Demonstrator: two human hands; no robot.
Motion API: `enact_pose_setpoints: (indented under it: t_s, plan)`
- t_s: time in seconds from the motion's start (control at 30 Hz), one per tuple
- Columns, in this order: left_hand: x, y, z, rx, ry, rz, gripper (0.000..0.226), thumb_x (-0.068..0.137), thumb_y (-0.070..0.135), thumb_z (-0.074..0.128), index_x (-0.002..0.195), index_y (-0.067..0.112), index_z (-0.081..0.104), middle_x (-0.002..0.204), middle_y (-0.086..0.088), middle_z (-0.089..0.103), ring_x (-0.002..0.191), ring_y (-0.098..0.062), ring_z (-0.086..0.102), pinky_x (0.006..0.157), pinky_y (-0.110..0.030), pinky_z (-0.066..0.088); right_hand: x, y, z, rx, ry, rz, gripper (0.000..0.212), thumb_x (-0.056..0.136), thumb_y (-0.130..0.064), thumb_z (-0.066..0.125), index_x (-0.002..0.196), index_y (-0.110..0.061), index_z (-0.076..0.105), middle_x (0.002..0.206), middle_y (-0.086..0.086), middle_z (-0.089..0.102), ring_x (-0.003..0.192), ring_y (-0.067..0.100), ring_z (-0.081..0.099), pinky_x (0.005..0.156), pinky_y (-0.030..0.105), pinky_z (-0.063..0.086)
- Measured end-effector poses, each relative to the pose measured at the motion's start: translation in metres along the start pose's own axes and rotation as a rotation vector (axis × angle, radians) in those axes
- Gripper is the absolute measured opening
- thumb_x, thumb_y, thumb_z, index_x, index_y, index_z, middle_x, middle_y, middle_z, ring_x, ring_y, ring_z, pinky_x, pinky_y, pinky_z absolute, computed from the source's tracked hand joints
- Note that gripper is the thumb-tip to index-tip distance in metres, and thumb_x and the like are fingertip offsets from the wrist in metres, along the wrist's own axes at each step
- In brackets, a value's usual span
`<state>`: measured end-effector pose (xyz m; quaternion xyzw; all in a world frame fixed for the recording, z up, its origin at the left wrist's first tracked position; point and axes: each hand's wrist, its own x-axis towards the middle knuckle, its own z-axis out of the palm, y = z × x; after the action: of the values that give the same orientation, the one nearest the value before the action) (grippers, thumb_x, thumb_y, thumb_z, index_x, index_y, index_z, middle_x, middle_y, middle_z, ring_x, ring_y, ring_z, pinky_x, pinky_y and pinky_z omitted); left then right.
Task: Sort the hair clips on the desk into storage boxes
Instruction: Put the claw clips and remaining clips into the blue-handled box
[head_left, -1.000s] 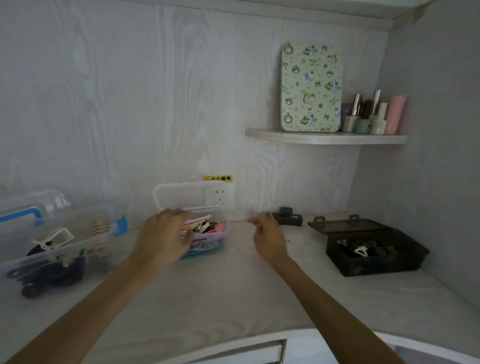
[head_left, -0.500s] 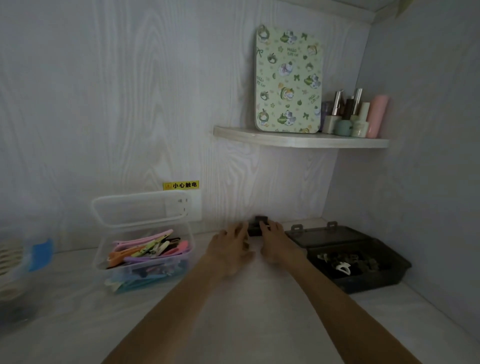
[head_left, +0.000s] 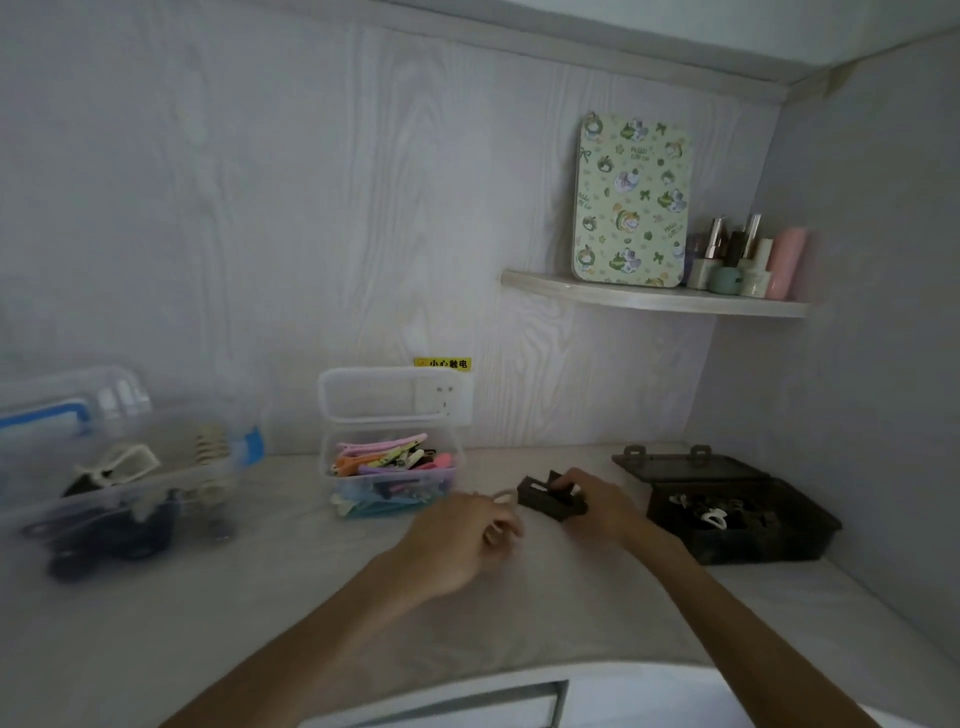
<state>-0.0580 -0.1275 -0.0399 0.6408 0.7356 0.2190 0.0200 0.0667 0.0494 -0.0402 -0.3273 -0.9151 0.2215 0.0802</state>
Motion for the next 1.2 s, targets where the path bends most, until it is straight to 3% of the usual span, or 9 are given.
enact_pose_setpoints:
  t_s: [0.23,0.33,0.47,0.67,0.8,0.9,0.97,1.07,1.2]
  plan:
    - [-0.097,-0.025,-0.108,-0.033,0.359,-0.099,0.025,0.088,0.034,0.06,0.112,0.032,0.064,0.095,0.02,0.063,0.078,0.011,0.055,0.066,0.003,0.034,-0.023,-0.093,-0.03,0.21,0.16,-0.191,0.021,0.082,-0.005,0.063,0.091,-0.023,0.068,0.096,0.005,0.068,0.081,0.014,0.061,0.069,0.019,0.044]
    - [-0.135,-0.057,-0.148,0.029,0.492,-0.255,0.039,0.089,0.037,0.056,0.127,0.03,0.052,0.111,0.011,0.065,0.098,-0.003,0.06,0.079,-0.01,0.042,-0.023,-0.159,-0.023,0.354,0.181,-0.348,0.024,0.082,-0.005,0.064,0.082,-0.028,0.066,0.09,0.001,0.068,0.074,0.009,0.062,0.064,0.012,0.046]
    - [-0.173,-0.101,-0.177,0.142,0.624,-0.51,0.049,0.09,0.038,0.053,0.136,0.025,0.042,0.127,0.006,0.057,0.112,-0.015,0.057,0.088,-0.028,0.044,-0.011,-0.249,0.019,0.402,0.283,-0.51,0.017,0.083,-0.012,0.065,0.098,-0.019,0.07,0.093,0.0,0.069,0.082,0.015,0.065,0.07,0.014,0.049]
    - [-0.2,-0.171,-0.181,0.56,0.364,-0.759,0.04,0.094,0.048,0.038,0.107,0.023,0.067,0.124,0.008,0.058,0.098,-0.016,0.063,0.082,-0.029,0.047,0.007,-0.341,0.09,0.232,0.454,-0.603,0.024,0.086,-0.008,0.057,0.106,-0.016,0.069,0.112,0.004,0.063,0.103,0.02,0.054,0.087,0.028,0.046]
    - [-0.204,-0.173,-0.177,0.367,0.175,-0.594,0.07,0.093,0.057,0.006,0.131,0.019,0.051,0.144,0.002,0.042,0.127,-0.017,0.045,0.104,-0.03,0.037,0.017,-0.353,0.119,0.116,0.317,-0.61,0.023,0.089,-0.019,0.053,0.104,-0.017,0.07,0.107,0.005,0.069,0.096,0.021,0.061,0.083,0.031,0.049]
    - [-0.203,-0.169,-0.174,0.285,0.28,-0.525,0.044,0.1,0.034,0.028,0.144,0.03,0.027,0.156,0.005,0.021,0.104,-0.013,0.058,0.086,-0.028,0.049,0.015,-0.348,0.134,-0.088,0.201,-0.657,0.04,0.097,-0.033,0.028,0.104,-0.015,0.063,0.095,0.007,0.07,0.081,0.025,0.06,0.083,0.035,0.041]
    - [-0.203,-0.169,-0.172,0.273,0.348,-0.557,0.048,0.1,0.03,0.035,0.145,0.024,0.023,0.148,-0.002,0.035,0.072,-0.008,0.055,0.067,-0.022,0.047,0.013,-0.343,0.136,-0.18,0.22,-0.692,0.061,0.091,-0.039,0.005,0.098,-0.012,0.059,0.09,0.007,0.067,0.073,0.024,0.051,0.077,0.033,0.034]
    - [-0.202,-0.171,-0.175,0.36,0.335,-0.606,0.043,0.1,0.034,0.031,0.141,0.023,0.028,0.116,-0.002,0.063,0.081,-0.016,0.062,0.074,-0.028,0.051,0.018,-0.337,0.136,-0.217,0.209,-0.679,0.077,0.085,-0.047,-0.003,0.099,-0.009,0.062,0.099,0.008,0.061,0.089,0.025,0.048,0.083,0.037,0.035]
    - [-0.211,-0.18,-0.189,0.088,0.405,-0.576,0.04,0.099,0.025,0.036,0.139,0.032,0.034,0.131,0.009,0.057,0.109,-0.012,0.06,0.09,-0.026,0.045,0.025,-0.336,0.136,-0.145,0.193,-0.654,0.051,0.099,-0.037,0.025,0.09,-0.007,0.065,0.094,0.008,0.061,0.089,0.023,0.051,0.092,0.04,0.04]
